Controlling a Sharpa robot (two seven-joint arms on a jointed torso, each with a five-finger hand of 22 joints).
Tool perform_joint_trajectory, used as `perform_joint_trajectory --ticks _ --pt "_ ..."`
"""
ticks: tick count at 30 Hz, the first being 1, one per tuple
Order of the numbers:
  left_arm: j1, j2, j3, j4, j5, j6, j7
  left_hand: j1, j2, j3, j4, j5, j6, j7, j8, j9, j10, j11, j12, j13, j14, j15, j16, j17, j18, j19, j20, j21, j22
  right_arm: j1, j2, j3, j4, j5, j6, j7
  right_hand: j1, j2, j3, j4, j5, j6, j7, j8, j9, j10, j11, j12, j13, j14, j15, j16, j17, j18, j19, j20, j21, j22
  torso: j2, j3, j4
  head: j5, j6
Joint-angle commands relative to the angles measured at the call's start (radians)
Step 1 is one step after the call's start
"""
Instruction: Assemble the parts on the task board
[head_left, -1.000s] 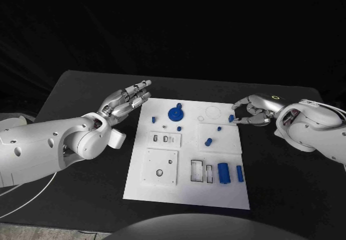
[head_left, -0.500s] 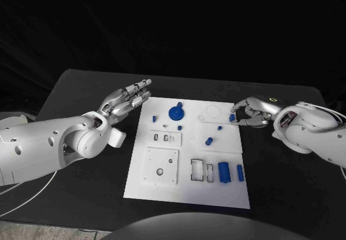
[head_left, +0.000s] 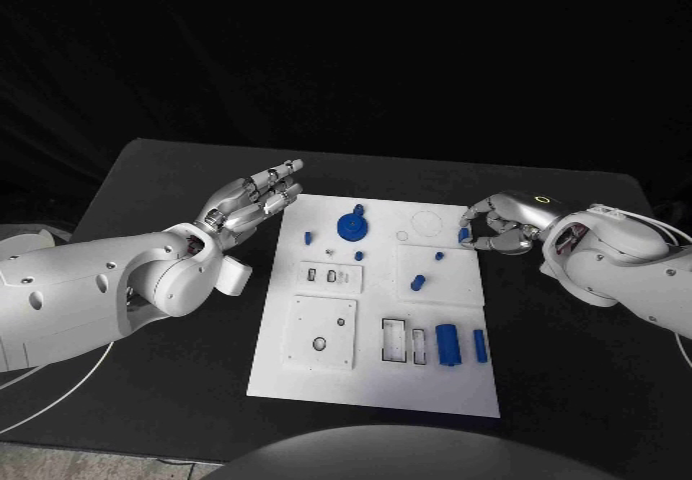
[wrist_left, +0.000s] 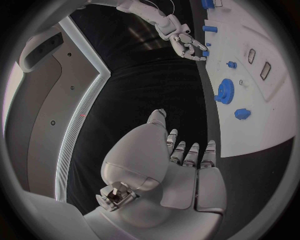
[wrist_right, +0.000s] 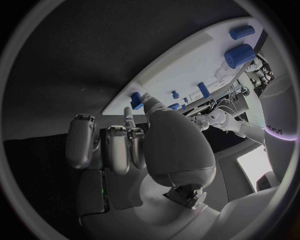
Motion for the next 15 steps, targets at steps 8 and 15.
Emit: perform_joint_trajectory --ticks 8,15 --pt "0.000 0.004 0.000 -0.002 0.001 0.031 -0.006 0.010 0.002 0.006 -0.004 0.006 0.003 0.009 0.006 0.001 -0.002 0.010 0.000 0.001 0.002 0.009 -0.003 -0.001 0.010 0.002 0.007 0.004 0.001 -0.006 0.008 0.000 -0.009 -0.015 -0.007 -0.007 0.021 0.008 0.003 -0.019 0.053 0.036 -0.005 0.064 0.046 0.107 0.001 0.004 0.263 0.063 0.004 -0.014 0.171 0.011 -0.006 0.002 -0.013 0.115 0.000 -0.0003 0.0000 0.001 -0.002" --pt "0.000 0.005 0.000 -0.004 0.001 0.034 -0.010 0.010 0.002 0.006 -0.004 0.006 0.002 0.010 0.006 0.001 -0.001 0.011 0.000 0.001 0.002 0.009 -0.003 -0.001 0.010 0.002 0.007 0.004 0.001 -0.012 0.014 0.000 -0.013 -0.015 -0.009 -0.004 0.024 0.014 0.004 -0.028 0.062 0.056 -0.009 0.107 0.081 0.107 -0.003 0.004 0.263 0.061 0.001 -0.020 0.165 0.012 -0.007 -0.001 -0.019 0.116 -0.001 0.0001 0.0001 0.001 -0.003"
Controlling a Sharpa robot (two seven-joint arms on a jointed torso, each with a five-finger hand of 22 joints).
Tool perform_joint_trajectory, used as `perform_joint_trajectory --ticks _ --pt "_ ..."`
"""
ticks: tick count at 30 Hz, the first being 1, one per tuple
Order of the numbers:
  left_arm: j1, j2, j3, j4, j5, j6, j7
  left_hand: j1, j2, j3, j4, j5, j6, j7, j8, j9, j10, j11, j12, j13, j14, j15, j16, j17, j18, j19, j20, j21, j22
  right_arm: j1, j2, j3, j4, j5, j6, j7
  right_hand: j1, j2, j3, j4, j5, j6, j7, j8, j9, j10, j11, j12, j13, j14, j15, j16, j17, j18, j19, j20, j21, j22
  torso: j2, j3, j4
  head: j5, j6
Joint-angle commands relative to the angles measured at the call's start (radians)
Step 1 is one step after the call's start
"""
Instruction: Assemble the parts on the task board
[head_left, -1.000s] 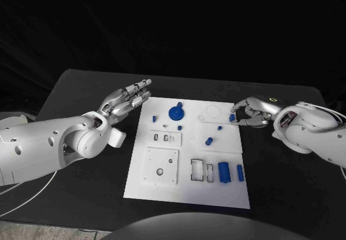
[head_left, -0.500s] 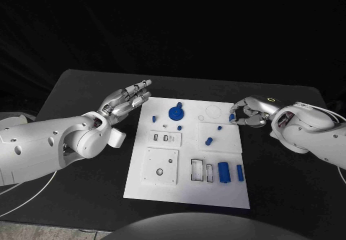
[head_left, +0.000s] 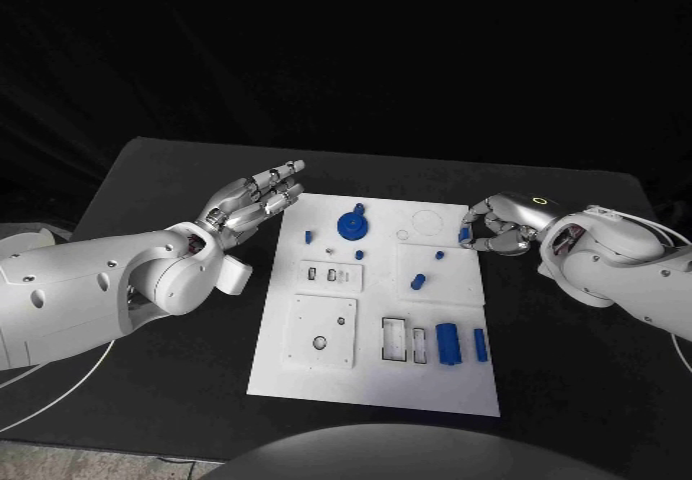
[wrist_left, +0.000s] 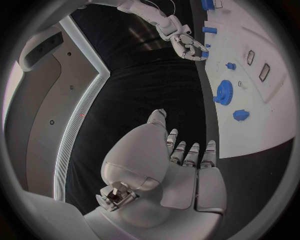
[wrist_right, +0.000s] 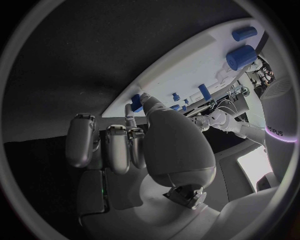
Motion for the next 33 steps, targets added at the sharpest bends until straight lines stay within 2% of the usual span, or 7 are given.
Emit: perform_joint_trajectory --ticks 1,9,15,18,20,27,33 --pt "0.000 0.003 0.000 0.001 0.001 0.025 0.001 0.010 0.002 0.004 -0.002 0.006 -0.003 0.006 0.006 0.001 0.002 0.007 0.000 0.001 -0.001 0.006 -0.003 -0.001 0.010 0.002 0.007 0.004 0.001 -0.003 0.004 0.000 -0.002 -0.012 -0.006 -0.001 0.008 0.005 0.002 -0.008 0.008 0.014 -0.001 0.017 0.014 0.107 -0.004 0.004 0.263 0.061 0.000 -0.005 0.165 0.012 -0.006 -0.001 -0.006 0.116 -0.001 0.0001 -0.0001 0.000 -0.001" --pt "-0.001 0.002 0.000 0.000 0.001 0.027 -0.003 0.010 0.002 0.004 -0.002 0.006 -0.003 0.007 0.006 0.001 0.002 0.008 0.000 0.001 -0.001 0.006 -0.003 -0.001 0.010 0.002 0.008 0.004 0.001 -0.006 0.007 0.000 -0.002 -0.012 -0.033 0.009 0.013 0.008 0.007 -0.015 0.035 0.020 -0.007 0.041 0.036 0.107 -0.009 0.004 0.263 0.061 -0.003 -0.006 0.164 0.012 -0.005 -0.005 -0.008 0.118 0.000 0.0000 -0.0008 0.002 0.000" --pt "-0.001 -0.004 0.000 0.001 0.001 0.026 -0.003 0.010 0.002 0.004 -0.002 0.006 -0.003 0.007 0.006 0.001 0.002 0.008 0.000 0.001 -0.001 0.006 -0.003 -0.001 0.010 0.002 0.008 0.004 0.001 -0.004 0.006 0.001 0.012 -0.010 -0.087 0.014 0.010 0.008 0.011 -0.013 0.063 0.026 -0.009 0.056 0.051 0.107 -0.012 0.004 0.263 0.063 -0.005 -0.005 0.165 0.011 0.000 -0.007 -0.005 0.121 0.001 0.0000 -0.0023 0.007 0.001" --pt "-0.001 -0.006 0.000 0.002 0.001 0.025 -0.004 0.010 0.002 0.004 -0.002 0.006 -0.003 0.007 0.006 0.001 0.002 0.008 0.000 0.001 -0.001 0.006 -0.003 -0.001 0.010 0.002 0.008 0.004 0.001 0.007 0.005 0.002 0.036 -0.009 -0.113 0.014 0.010 0.005 0.014 -0.012 0.082 0.028 -0.009 0.061 0.057 0.107 -0.013 0.004 0.263 0.063 -0.006 -0.005 0.165 0.011 0.002 -0.008 -0.005 0.123 0.002 0.0004 -0.0014 0.009 0.000" --pt "-0.001 -0.006 0.000 0.001 0.002 0.025 -0.004 0.010 0.002 0.004 -0.002 0.006 -0.003 0.007 0.006 0.001 0.002 0.008 0.000 0.001 -0.001 0.006 -0.003 -0.001 0.010 0.002 0.008 0.004 0.001 0.025 0.009 0.002 0.064 -0.008 -0.124 0.010 0.009 0.003 0.020 -0.009 0.113 0.026 -0.009 0.064 0.062 0.107 -0.014 0.004 0.263 0.065 -0.006 -0.004 0.165 0.011 0.004 -0.008 -0.005 0.124 0.002 0.0004 -0.0002 0.008 -0.003" --pt "-0.001 0.001 0.000 0.000 0.003 0.027 -0.004 0.010 0.002 0.004 -0.002 0.006 -0.003 0.007 0.006 0.001 0.002 0.008 0.000 0.001 -0.001 0.006 -0.003 -0.001 0.010 0.002 0.008 0.004 0.001 0.053 0.039 0.003 0.131 0.007 -0.111 0.009 0.004 0.005 0.025 -0.004 0.125 0.029 -0.010 0.069 0.068 0.107 -0.014 0.004 0.263 0.071 -0.007 0.011 0.179 0.008 0.012 -0.009 0.008 0.131 0.002 -0.0008 0.0031 -0.003 -0.011" --pt "-0.001 0.004 0.000 0.000 0.003 0.029 -0.005 0.011 0.003 0.005 -0.003 0.006 -0.004 0.008 0.005 0.001 0.003 0.009 0.000 0.001 -0.001 0.008 -0.003 -0.001 0.010 0.002 0.009 0.004 0.001 0.032 0.113 0.003 0.142 0.024 -0.077 0.008 0.003 0.003 0.027 -0.005 0.130 0.032 -0.010 0.074 0.073 0.107 -0.015 0.004 0.263 0.076 -0.008 0.021 0.188 0.006 0.018 -0.010 0.017 0.136 0.000 -0.0016 0.0005 -0.001 -0.014"
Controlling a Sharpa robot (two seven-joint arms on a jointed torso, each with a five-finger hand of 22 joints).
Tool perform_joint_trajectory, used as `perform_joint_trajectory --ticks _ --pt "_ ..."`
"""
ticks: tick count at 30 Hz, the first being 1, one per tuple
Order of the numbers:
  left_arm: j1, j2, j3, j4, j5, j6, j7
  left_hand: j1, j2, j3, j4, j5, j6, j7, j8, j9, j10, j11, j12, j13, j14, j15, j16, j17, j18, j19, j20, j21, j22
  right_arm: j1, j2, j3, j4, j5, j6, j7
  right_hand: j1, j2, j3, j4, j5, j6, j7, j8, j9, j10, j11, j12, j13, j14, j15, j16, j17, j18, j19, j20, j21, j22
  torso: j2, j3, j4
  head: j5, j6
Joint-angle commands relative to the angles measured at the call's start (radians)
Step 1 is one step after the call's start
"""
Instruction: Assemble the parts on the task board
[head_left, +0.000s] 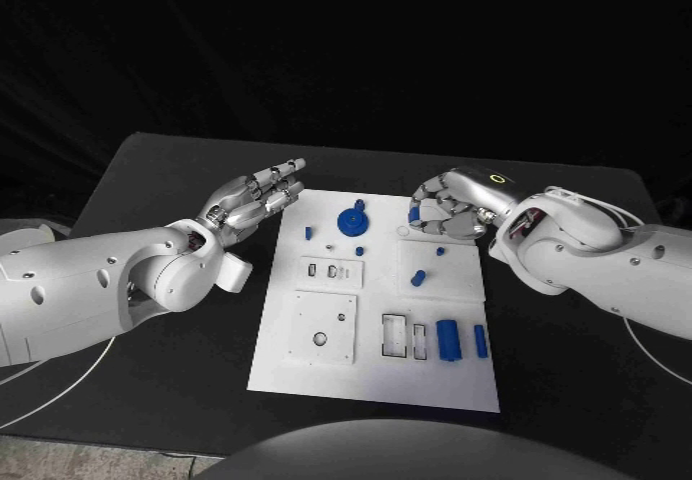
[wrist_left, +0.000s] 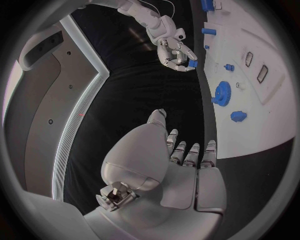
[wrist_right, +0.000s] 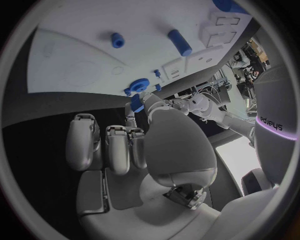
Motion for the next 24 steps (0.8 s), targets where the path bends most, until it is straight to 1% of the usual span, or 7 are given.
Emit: perform_joint_trajectory --ticks 1,4,6,12,18,21,24 --pt "0.000 0.002 0.001 0.001 0.002 0.021 0.005 0.011 0.003 0.005 -0.003 0.006 0.000 0.004 0.005 0.001 -0.001 0.006 0.000 0.002 -0.001 0.008 -0.003 -0.001 0.010 -0.001 0.005 0.004 0.002 -0.022 0.036 -0.001 -0.001 0.015 0.022 0.002 -0.004 -0.003 0.008 0.000 0.004 0.010 -0.001 0.012 0.016 0.107 -0.008 0.004 0.263 0.076 -0.008 0.005 0.188 0.006 0.007 0.001 0.003 0.136 -0.003 -0.0014 -0.0009 0.000 -0.004" --pt "0.000 0.001 0.001 0.001 0.003 0.021 0.005 0.011 0.003 0.005 -0.003 0.006 0.000 0.004 0.005 0.001 -0.001 0.006 0.000 0.002 -0.001 0.008 -0.003 -0.001 0.010 -0.001 0.005 0.004 0.002 -0.047 0.082 -0.001 -0.012 0.005 0.032 -0.010 -0.003 -0.004 0.009 -0.001 0.004 0.012 -0.001 0.014 0.019 0.107 -0.008 0.004 0.263 0.076 -0.008 0.006 0.189 0.006 0.007 0.001 0.002 0.136 -0.003 -0.0010 -0.0004 0.006 -0.006" --pt "0.000 0.000 0.001 0.001 0.003 0.021 0.004 0.011 0.003 0.005 -0.003 0.006 0.000 0.004 0.005 0.001 -0.001 0.006 0.000 0.002 -0.001 0.008 -0.003 -0.001 0.010 -0.001 0.005 0.004 0.002 -0.061 0.108 0.000 -0.022 -0.004 0.036 -0.019 -0.003 -0.004 0.009 -0.002 0.004 0.013 -0.001 0.015 0.019 0.107 -0.008 0.004 0.263 0.076 -0.008 0.005 0.188 0.007 0.007 0.000 0.001 0.136 -0.001 0.0014 0.0007 0.005 -0.005" --pt "0.000 -0.003 0.001 0.001 0.003 0.022 0.003 0.011 0.003 0.005 -0.003 0.006 0.000 0.004 0.005 0.001 -0.001 0.006 0.000 0.002 -0.001 0.008 -0.003 -0.001 0.010 -0.001 0.005 0.004 0.002 -0.104 0.191 0.000 -0.058 -0.031 0.050 -0.049 -0.001 -0.007 0.011 -0.004 0.005 0.014 0.000 0.016 0.021 0.107 -0.007 0.004 0.263 0.073 -0.008 -0.002 0.181 0.010 0.000 0.000 -0.014 0.130 -0.001 0.0009 0.0008 0.007 -0.005" --pt "0.000 -0.003 0.001 0.000 0.003 0.024 0.002 0.011 0.003 0.005 -0.003 0.006 0.000 0.004 0.005 0.001 -0.001 0.006 0.000 0.002 -0.001 0.008 -0.003 -0.001 0.010 -0.001 0.005 0.004 0.002 -0.118 0.222 0.001 -0.061 -0.053 0.043 -0.060 0.000 -0.009 0.011 -0.006 0.005 0.012 0.002 0.015 0.021 0.107 -0.006 0.004 0.263 0.073 -0.008 -0.002 0.181 0.010 -0.001 0.000 -0.016 0.129 -0.002 0.0002 -0.0027 0.007 -0.008" --pt "0.000 -0.002 0.001 -0.001 0.003 0.025 0.003 0.011 0.003 0.005 -0.003 0.006 0.000 0.004 0.005 0.001 -0.001 0.006 0.000 0.002 -0.001 0.008 -0.003 -0.001 0.010 -0.001 0.005 0.004 0.002 -0.121 0.227 0.001 -0.057 -0.067 0.035 -0.065 0.000 -0.009 0.012 -0.007 0.006 0.010 0.002 0.014 0.021 0.107 -0.005 0.004 0.263 0.074 -0.008 -0.001 0.182 0.010 0.000 0.000 -0.016 0.129 -0.002 -0.0002 -0.0030 0.008 -0.009" --pt "0.000 -0.001 0.001 -0.001 0.003 0.026 0.003 0.011 0.003 0.005 -0.003 0.006 0.000 0.004 0.005 0.001 -0.001 0.006 0.000 0.002 -0.001 0.008 -0.003 -0.001 0.010 -0.001 0.005 0.004 0.002 -0.123 0.226 0.002 -0.052 -0.073 0.031 -0.069 0.000 -0.010 0.012 -0.008 0.006 0.009 0.003 0.014 0.022 0.107 -0.005 0.004 0.263 0.074 -0.007 -0.001 0.183 0.010 0.000 0.000 -0.016 0.129 -0.001 0.0007 -0.0024 0.009 -0.011"
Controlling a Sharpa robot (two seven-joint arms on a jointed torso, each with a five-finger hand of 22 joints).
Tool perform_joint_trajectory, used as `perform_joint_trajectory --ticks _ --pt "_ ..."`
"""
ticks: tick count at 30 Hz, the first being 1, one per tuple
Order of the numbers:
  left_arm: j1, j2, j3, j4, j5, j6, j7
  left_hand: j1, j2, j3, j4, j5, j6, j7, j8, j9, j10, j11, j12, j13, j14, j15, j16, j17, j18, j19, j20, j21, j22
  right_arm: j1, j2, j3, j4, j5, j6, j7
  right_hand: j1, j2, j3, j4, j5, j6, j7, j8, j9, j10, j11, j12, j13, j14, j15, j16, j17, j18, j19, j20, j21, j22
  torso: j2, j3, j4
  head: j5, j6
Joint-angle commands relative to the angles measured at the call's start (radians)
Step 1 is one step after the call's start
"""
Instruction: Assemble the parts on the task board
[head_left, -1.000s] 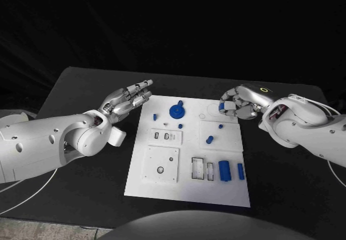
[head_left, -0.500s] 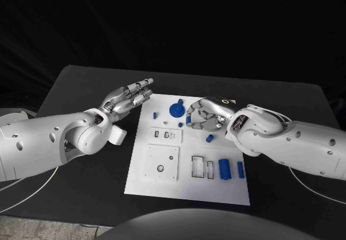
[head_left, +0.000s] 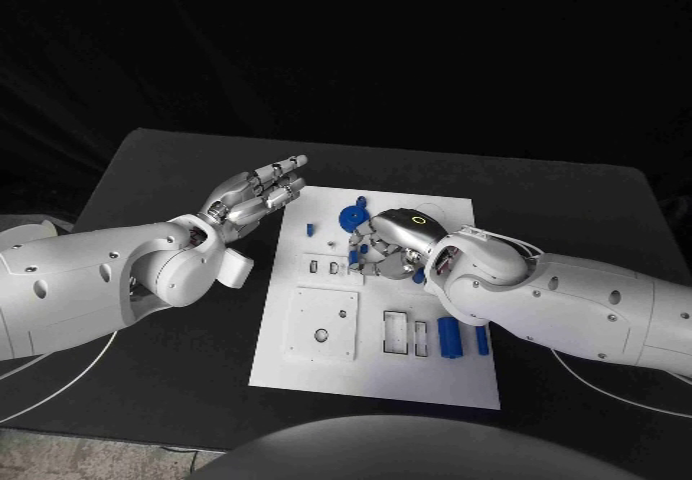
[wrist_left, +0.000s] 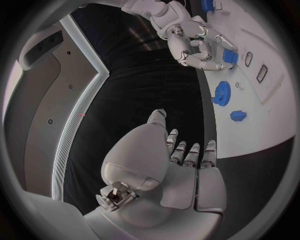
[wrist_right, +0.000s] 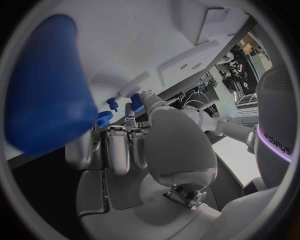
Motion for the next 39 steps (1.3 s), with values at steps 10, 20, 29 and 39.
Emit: perform_joint_trajectory --ticks 10,20,29,39 --pt "0.000 0.003 0.000 -0.003 -0.001 0.025 0.003 0.011 0.003 0.006 -0.005 0.007 -0.002 0.005 0.005 0.001 0.000 0.007 0.000 0.001 -0.001 0.009 -0.003 -0.001 0.010 -0.001 0.006 0.005 0.002 -0.005 -0.001 0.001 0.014 -0.050 0.015 -0.041 0.010 -0.005 0.009 -0.005 0.007 -0.002 0.001 -0.004 0.022 0.107 -0.004 0.004 0.263 0.075 -0.007 0.001 0.184 0.010 0.001 0.000 -0.001 0.130 0.000 0.0002 0.0004 0.002 -0.002" --pt "0.000 0.005 0.000 -0.005 0.001 0.028 0.001 0.011 0.003 0.006 -0.005 0.007 -0.002 0.005 0.005 0.001 0.000 0.007 0.000 0.001 -0.001 0.009 -0.003 -0.001 0.010 -0.001 0.006 0.005 0.002 -0.005 -0.001 0.001 0.015 -0.069 0.039 -0.068 0.004 -0.013 0.013 -0.013 0.003 -0.040 0.012 -0.024 0.020 0.107 0.003 0.004 0.263 0.074 -0.002 -0.003 0.181 0.011 0.001 0.004 -0.008 0.129 0.000 -0.0005 0.0010 0.003 -0.002" --pt "0.000 0.006 0.000 -0.007 0.010 0.031 -0.002 0.011 0.003 0.006 -0.005 0.007 -0.002 0.005 0.005 0.001 0.000 0.007 0.000 0.001 -0.001 0.009 -0.003 -0.001 0.010 -0.001 0.006 0.005 0.002 -0.006 0.000 0.001 0.016 -0.080 0.055 -0.078 -0.016 -0.023 0.011 -0.017 -0.066 -0.107 0.023 -0.061 0.009 0.107 0.013 0.004 0.263 0.072 0.007 -0.009 0.175 0.013 -0.002 0.012 -0.022 0.127 0.000 -0.0005 0.0009 0.003 -0.002" --pt "0.000 0.006 0.000 -0.009 0.019 0.034 -0.005 0.011 0.004 0.007 -0.005 0.007 -0.002 0.005 0.005 0.001 0.000 0.007 0.000 0.001 -0.001 0.010 -0.003 -0.001 0.010 -0.001 0.007 0.005 0.002 -0.006 0.002 0.001 0.015 -0.082 0.048 -0.074 -0.015 -0.018 0.015 -0.022 -0.072 -0.106 0.022 -0.062 0.008 0.107 0.013 0.004 0.263 0.072 0.008 -0.008 0.176 0.013 -0.001 0.014 -0.022 0.128 0.000 -0.0001 0.0012 0.003 -0.002"
